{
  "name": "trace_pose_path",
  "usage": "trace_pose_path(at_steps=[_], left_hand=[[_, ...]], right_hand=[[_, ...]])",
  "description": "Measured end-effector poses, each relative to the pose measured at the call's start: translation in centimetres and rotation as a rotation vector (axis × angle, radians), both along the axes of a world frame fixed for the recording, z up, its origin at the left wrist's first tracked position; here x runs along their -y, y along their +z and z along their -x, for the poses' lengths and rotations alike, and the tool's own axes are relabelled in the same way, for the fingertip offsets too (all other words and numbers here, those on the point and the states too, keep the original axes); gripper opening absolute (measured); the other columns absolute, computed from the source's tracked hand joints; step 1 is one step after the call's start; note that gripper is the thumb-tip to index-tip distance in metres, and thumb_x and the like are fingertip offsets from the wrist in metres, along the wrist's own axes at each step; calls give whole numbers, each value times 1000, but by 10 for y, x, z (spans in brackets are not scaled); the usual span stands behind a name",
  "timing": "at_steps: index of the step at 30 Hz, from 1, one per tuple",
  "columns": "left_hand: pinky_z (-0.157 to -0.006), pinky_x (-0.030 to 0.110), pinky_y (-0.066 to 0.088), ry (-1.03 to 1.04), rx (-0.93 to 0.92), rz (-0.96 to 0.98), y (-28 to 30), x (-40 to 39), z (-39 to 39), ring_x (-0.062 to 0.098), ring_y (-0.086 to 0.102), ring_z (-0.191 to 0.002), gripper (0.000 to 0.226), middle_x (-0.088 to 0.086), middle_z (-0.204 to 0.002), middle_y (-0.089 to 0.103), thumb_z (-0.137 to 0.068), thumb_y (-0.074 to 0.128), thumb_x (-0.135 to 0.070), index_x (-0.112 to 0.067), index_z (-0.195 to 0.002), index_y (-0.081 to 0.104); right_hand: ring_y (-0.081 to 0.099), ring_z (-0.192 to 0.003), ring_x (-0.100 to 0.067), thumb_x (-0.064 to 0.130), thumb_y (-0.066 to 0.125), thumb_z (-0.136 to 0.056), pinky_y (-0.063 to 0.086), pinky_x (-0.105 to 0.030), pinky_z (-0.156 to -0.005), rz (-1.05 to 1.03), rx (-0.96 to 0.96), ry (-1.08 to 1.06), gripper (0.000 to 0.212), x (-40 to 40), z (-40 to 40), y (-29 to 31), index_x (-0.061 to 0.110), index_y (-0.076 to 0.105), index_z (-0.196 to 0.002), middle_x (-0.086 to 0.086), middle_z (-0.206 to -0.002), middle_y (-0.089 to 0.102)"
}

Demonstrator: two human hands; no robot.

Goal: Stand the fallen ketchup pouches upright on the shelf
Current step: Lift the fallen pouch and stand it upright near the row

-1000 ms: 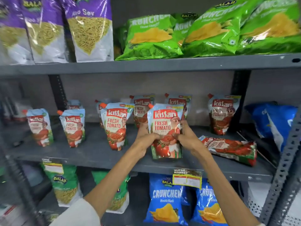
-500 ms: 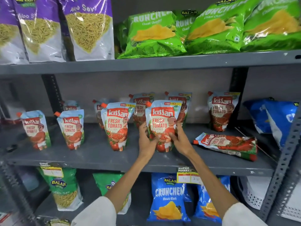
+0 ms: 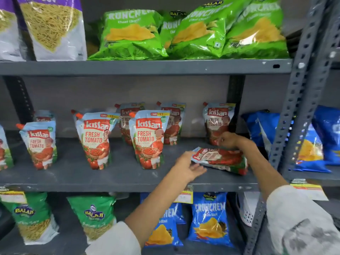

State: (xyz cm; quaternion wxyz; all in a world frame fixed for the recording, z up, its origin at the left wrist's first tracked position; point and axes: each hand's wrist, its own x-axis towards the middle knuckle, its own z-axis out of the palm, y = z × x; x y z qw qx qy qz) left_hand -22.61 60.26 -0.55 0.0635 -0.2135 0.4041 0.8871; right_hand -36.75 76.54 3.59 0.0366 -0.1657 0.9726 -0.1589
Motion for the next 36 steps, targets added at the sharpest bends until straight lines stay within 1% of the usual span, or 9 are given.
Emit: trace_pose_path(at_steps=[4,7,10,14,18,21,26,30,36], left_hand=[[-113,62,34,-116,45,-6,7,-38,18,46,33,-145,38,28,-153,34,-99,56,-12,-1,-133,46],[-114,57,35,-141,106,87,14,-45,32,43,45,-138,14,25,-146,45,-98,55,-13,0,-103,53],[-103,53,45,-28,94,124,6,-56,38,35,61,-115,31,18,-130,59,-95,56,-2,-3,-125,50],[-83,43,56,305,-17,397,-9,-63,47,28,65,-98,47,16,-122,68,-84,60,9,-4,-129,50],[-77,33,59,454,-294,694,10,-38,58,20,68,-102,51,8,-118,70,-77,71,8,-10,-122,56],[-88,35,59,416,-487,909,19,-20,58,15,68,-105,60,0,-117,67,-76,77,3,-17,-126,51],[-87,36,61,265,-621,1036,-19,1,57,21,68,-109,53,14,-127,64,-86,73,-6,-10,-133,49],[-78,18,56,60,-555,928,-39,7,56,2,63,-104,68,0,-129,64,-78,84,-19,-24,-135,48],[-101,30,50,-10,-552,1045,-55,0,59,14,61,-119,81,-6,-122,67,-62,91,-8,-21,-132,52]], right_hand=[[63,-102,-25,37,57,-92,52,-38,-93,-130,183,-40,39,-18,12,-9,10,57,-120,-7,-120,60],[66,-97,-26,28,61,-92,54,-39,-91,23,214,-25,32,-18,8,-10,7,58,-116,-10,-110,64],[62,-59,-15,11,62,-88,53,-28,-58,285,181,-9,8,-25,-4,-16,8,60,-82,-8,-75,64],[69,-94,-29,11,57,-91,58,-44,-85,626,-5,40,18,-23,-16,-23,1,65,-104,-16,-104,71],[61,-99,-14,8,57,-93,49,-4,-73,942,-324,87,27,-10,-29,-27,10,52,-120,1,-110,61],[62,-102,-8,7,55,-95,50,-7,-78,1137,-354,134,32,1,-37,-39,16,43,-124,6,-114,60],[63,-109,-22,15,50,-99,57,-27,-85,1103,-317,81,25,9,-41,-79,18,43,-122,-9,-124,62],[61,-114,-18,24,56,-97,55,-30,-92,1155,-178,90,33,2,-45,-80,21,42,-127,-3,-128,60],[54,-92,27,22,73,-85,41,6,-73,994,-54,127,51,-10,-54,-91,25,37,-121,22,-109,56]])
